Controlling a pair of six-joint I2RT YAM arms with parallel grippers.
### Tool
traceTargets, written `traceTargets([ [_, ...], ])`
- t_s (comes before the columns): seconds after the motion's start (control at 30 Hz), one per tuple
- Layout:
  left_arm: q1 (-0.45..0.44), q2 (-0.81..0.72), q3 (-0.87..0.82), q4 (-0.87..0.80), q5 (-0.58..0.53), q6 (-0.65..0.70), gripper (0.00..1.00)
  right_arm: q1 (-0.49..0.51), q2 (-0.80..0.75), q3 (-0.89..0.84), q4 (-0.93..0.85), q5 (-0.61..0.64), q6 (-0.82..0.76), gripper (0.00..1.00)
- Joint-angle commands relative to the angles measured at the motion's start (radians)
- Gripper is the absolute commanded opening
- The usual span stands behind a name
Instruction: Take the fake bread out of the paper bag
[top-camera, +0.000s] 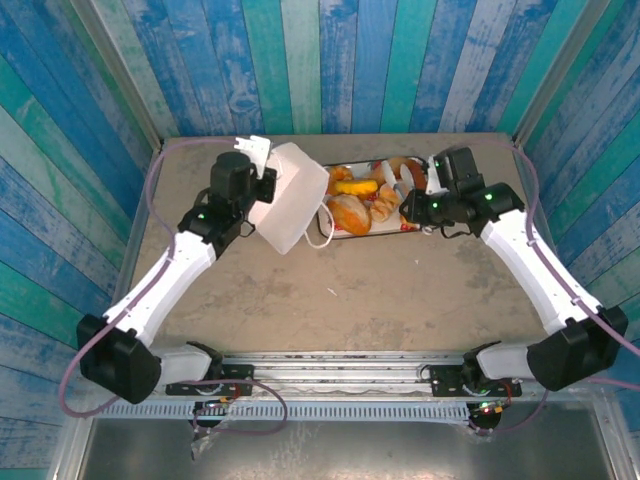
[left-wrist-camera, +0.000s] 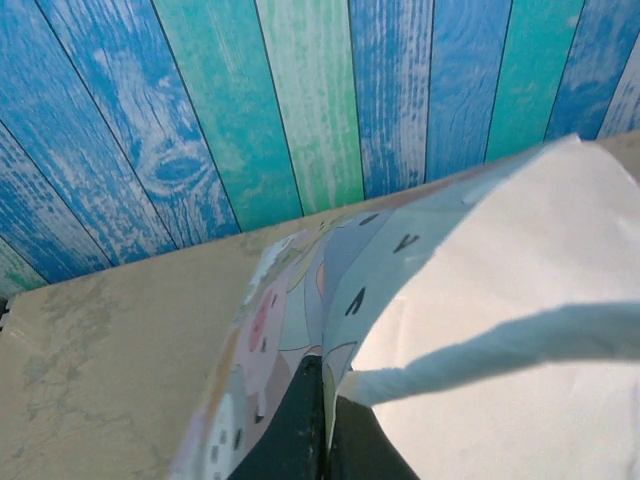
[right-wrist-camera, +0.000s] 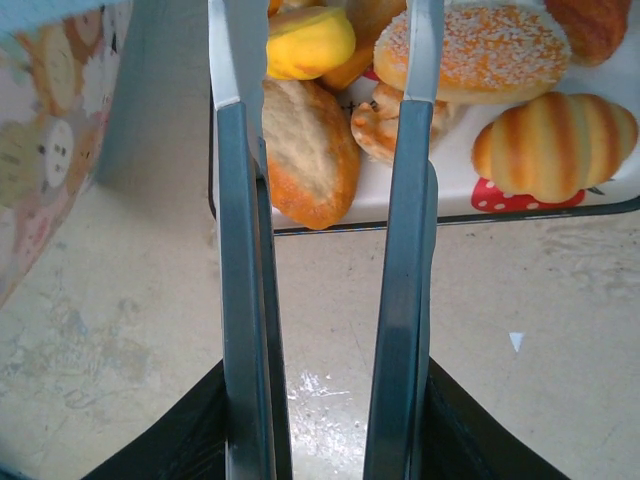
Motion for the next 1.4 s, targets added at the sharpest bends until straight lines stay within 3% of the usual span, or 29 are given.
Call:
traceTargets([
  [0.0,0.003,-0.091,0.043,-0.023,0.061,-0.048,0.00,-0.008,-0.053,-0.021,-0.002,0.044,0.014,0.43],
  [0.13,0.035,-0.141,0.049,-0.036,0.181,-0.103,0.00,-0.008,-0.111,-0.043,-0.004,0.073,0.022,0.43],
  [0.33,0.142,-0.157,0.118,-0.121,0.275,-0.306,0.00,-0.008,-0.168,-0.070,-0.003,0.102,0.026,0.44],
  [0.43,0.144,-0.175,0.123,-0.113,0.354,-0.317,0.00,-0.008,-0.184,-0.080,-0.002,0.107,0.027,0.44],
  [0.53,0.149,-0.175,0.153,-0.145,0.356,-0.352,0.00,-0.008,-0.194,-0.091,-0.001,0.113,0.022,0.44],
  [0.77,0.184,-0.075,0.305,-0.317,0.369,-0.475,0.00,-0.008,-0.188,-0.099,-0.001,0.087,0.016,0.44],
  [0.93,0.269,0.004,0.375,-0.431,0.409,-0.595,0.00,-0.008,-0.198,-0.112,-0.001,0.085,0.011,0.44],
  [1.1,0.381,0.062,0.328,-0.405,0.554,-0.736,0.00,-0.008,-0.211,-0.119,0.000,0.084,0.007,0.44],
  [1.37,0.412,0.176,0.348,-0.396,0.557,-0.786,0.00,-0.008,-0.213,-0.125,0.001,0.084,0.003,0.45],
])
